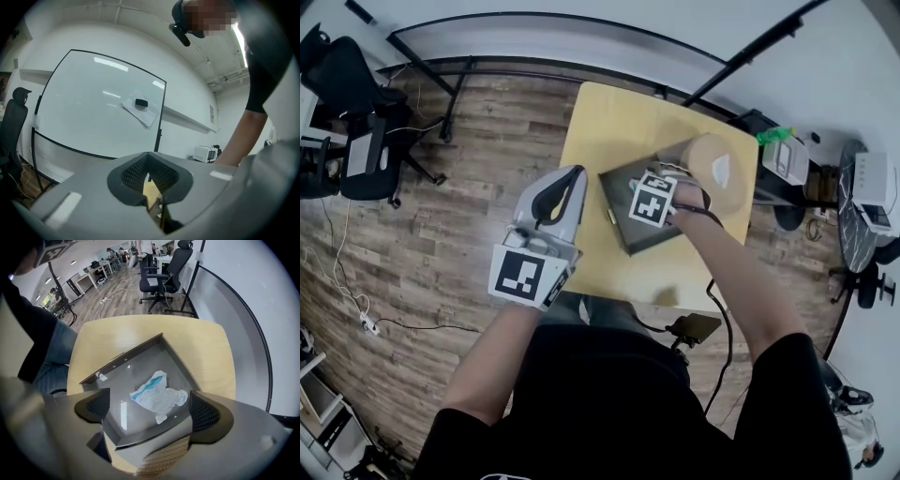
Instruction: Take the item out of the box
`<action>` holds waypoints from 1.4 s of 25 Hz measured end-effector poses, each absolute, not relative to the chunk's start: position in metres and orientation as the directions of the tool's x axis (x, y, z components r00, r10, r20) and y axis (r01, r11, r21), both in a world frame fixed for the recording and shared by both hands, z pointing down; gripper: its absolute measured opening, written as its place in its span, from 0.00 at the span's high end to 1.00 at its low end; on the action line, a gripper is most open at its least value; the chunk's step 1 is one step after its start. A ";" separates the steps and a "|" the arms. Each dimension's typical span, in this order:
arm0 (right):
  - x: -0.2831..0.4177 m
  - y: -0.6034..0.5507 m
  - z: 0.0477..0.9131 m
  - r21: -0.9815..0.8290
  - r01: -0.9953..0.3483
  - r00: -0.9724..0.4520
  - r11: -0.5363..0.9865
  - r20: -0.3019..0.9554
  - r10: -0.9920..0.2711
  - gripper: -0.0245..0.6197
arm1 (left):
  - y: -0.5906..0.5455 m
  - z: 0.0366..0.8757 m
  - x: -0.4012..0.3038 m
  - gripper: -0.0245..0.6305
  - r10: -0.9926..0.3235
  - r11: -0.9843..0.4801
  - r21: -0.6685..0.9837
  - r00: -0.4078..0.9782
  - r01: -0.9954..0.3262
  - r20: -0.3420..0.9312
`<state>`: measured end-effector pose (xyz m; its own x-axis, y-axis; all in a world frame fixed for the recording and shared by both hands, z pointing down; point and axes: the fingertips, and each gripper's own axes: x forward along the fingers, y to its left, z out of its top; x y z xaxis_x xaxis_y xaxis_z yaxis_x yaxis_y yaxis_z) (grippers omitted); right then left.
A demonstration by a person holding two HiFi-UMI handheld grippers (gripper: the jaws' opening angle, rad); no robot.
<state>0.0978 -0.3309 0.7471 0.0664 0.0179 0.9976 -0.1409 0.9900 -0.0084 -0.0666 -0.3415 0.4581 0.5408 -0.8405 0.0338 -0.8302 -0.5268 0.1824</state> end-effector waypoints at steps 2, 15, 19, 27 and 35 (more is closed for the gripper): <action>0.098 -0.328 0.751 -0.032 -0.149 0.096 0.988 0.994 0.047 0.15 | -0.342 0.459 -0.067 0.96 -0.840 -0.528 0.184 0.542 -0.829 0.034; 0.105 -0.321 0.773 -0.074 -0.200 0.211 0.977 0.971 0.116 0.38 | -0.335 0.468 -0.068 0.96 -0.835 -0.528 0.202 0.547 -0.825 0.052; 0.108 -0.316 0.774 -0.074 -0.188 0.227 0.979 0.967 0.117 0.62 | -0.334 0.469 -0.070 0.96 -0.836 -0.529 0.204 0.548 -0.824 0.045; 0.102 -0.308 0.774 -0.072 -0.206 0.209 0.976 0.971 0.115 0.84 | -0.328 0.470 -0.070 0.96 -0.833 -0.532 0.210 0.551 -0.820 0.043; 0.102 -0.309 0.761 -0.039 -0.227 0.187 0.973 0.979 0.083 0.86 | -0.321 0.466 -0.071 0.96 -0.830 -0.537 0.205 0.556 -0.818 0.044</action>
